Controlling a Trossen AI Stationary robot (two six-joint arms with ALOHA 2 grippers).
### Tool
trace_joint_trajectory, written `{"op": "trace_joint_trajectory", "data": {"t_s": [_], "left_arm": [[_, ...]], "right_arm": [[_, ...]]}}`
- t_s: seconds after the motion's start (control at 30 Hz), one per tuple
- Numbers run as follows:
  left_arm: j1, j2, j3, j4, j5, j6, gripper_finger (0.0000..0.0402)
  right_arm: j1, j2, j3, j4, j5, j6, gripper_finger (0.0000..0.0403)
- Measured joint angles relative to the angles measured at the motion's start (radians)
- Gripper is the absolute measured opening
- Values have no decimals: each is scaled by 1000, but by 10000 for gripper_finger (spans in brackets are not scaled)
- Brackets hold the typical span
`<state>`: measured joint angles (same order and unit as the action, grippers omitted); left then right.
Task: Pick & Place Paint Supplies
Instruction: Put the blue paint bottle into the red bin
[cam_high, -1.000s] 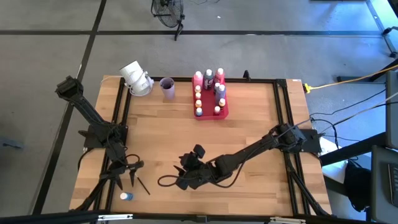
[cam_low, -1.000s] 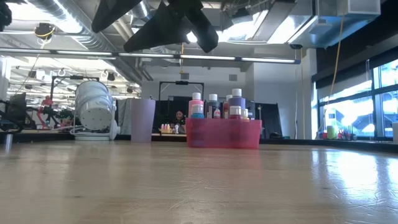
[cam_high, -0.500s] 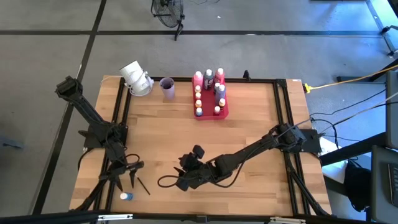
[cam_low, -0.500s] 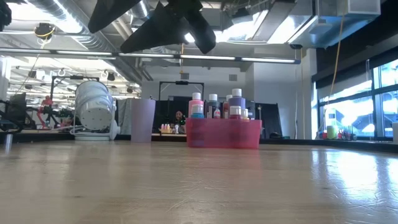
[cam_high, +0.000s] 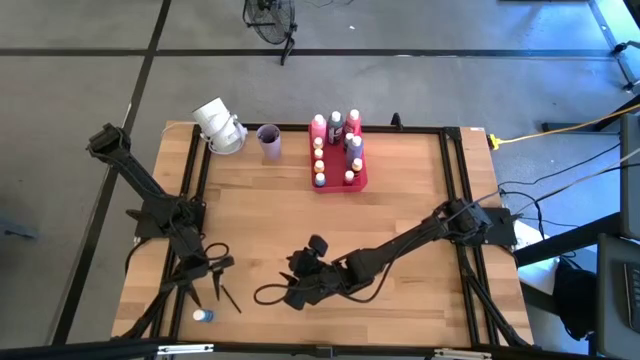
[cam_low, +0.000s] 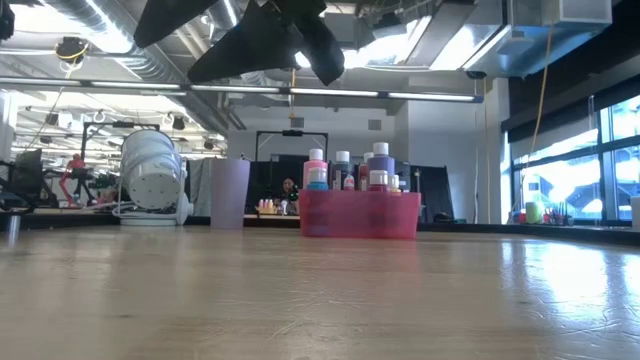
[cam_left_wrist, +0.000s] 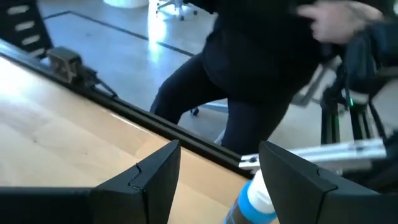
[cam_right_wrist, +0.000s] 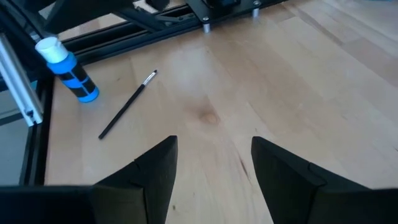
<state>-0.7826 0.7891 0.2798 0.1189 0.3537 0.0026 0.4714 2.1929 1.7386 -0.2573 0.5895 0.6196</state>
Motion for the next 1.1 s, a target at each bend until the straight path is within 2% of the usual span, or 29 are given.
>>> {"op": "trace_joint_trajectory", "data": {"t_s": [0.1, 0.17, 0.23, 0.37, 0.53, 0.6, 0.93, 1.03, 1.1], "left_arm": [[2, -1, 3, -13, -40, -149, 214], [9, -3, 30, -99, -45, -233, 214], [18, -5, 80, -191, -74, -261, 214], [26, -5, 184, -390, -216, -289, 214], [26, -5, 283, -522, -330, -370, 214], [26, -5, 309, -564, -324, -464, 214], [24, -4, 317, -619, -120, -838, 214], [24, -4, 317, -614, -113, -916, 214], [24, -4, 317, -609, -150, -944, 214]], "right_arm": [[6, 0, 0, 0, 0, -7, 209], [8, 0, 0, 0, 0, -8, 209], [7, 0, 0, 0, 1, -11, 209], [2, 0, 0, 1, 1, -20, 209], [1, 0, 0, 0, 1, -24, 209], [1, 0, 0, 0, 2, -35, 209], [4, 0, 0, 48, 2, -120, 209], [13, 0, 0, 50, 2, -123, 209], [25, 0, 0, 54, 3, -124, 209]]}}
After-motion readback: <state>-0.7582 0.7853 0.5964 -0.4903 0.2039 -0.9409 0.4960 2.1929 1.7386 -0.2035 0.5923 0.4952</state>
